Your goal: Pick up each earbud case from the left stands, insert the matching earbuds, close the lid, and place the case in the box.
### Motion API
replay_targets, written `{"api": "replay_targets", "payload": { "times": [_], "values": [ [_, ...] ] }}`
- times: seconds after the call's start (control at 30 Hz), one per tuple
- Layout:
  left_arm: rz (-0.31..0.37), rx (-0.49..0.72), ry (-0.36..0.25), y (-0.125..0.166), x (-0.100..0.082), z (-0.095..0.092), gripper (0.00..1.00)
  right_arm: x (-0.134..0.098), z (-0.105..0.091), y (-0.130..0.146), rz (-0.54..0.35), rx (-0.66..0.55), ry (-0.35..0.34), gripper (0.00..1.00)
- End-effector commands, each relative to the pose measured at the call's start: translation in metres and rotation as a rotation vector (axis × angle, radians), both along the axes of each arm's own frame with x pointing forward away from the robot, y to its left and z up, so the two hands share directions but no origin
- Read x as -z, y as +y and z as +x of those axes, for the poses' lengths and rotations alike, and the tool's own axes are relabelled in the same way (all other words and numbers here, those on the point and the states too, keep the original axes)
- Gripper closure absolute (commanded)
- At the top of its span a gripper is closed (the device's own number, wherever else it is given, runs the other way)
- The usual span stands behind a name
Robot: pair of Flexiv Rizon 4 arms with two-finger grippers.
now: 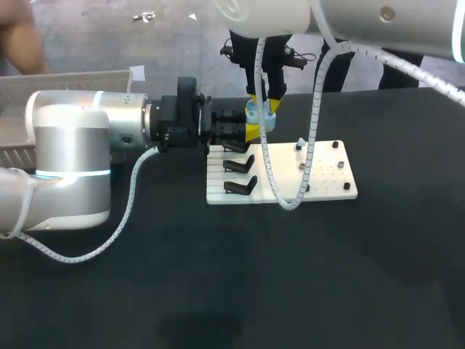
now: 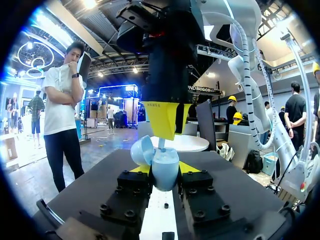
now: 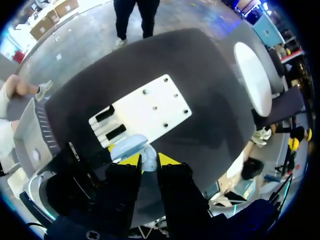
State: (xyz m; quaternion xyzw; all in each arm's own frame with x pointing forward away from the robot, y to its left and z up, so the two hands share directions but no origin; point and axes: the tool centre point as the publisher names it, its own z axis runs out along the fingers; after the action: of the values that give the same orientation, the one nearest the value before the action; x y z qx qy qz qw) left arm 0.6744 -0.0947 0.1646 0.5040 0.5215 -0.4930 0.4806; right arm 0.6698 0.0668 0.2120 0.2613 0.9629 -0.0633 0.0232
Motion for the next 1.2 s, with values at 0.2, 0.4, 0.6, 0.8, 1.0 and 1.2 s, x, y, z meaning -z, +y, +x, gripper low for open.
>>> {"api": "replay_targets", "payload": {
  "times": [0.2,0.4,0.6,0.8,1.0,1.2],
  "values": [
    [-0.005,-0.005,-0.005,-0.0001,0.0009,-0.0012,1.0,-0.0002,0.0023,0.0016,-0.001,-0.002,0.008,1.0],
    [-0.005,-0.005,-0.005,-0.0001,0.0009,-0.0012,1.0,0.0001,0.0015,0.0018,-0.001,-0.004,0.01,1.0],
    [-0.005,-0.005,-0.005,-0.0001,0.0009,-0.0012,1.0,0.0016,0.0012,0.0016,0.001,-0.003,0.013,1.0],
    [-0.005,-0.005,-0.005,-0.0001,0.0009,-0.0012,1.0,0.0023,0.0008,0.0018,0.004,-0.004,0.016,1.0],
    [-0.005,-0.005,-0.005,-0.0001,0.0009,-0.0012,1.0,0.0037,0.0003,0.0027,0.005,-0.008,0.019,1.0],
    [-0.005,-0.005,-0.005,-0.0001,0.0009,-0.0012,1.0,0.0053,0.0002,0.0038,0.004,-0.014,0.024,1.0]
  ]
}}
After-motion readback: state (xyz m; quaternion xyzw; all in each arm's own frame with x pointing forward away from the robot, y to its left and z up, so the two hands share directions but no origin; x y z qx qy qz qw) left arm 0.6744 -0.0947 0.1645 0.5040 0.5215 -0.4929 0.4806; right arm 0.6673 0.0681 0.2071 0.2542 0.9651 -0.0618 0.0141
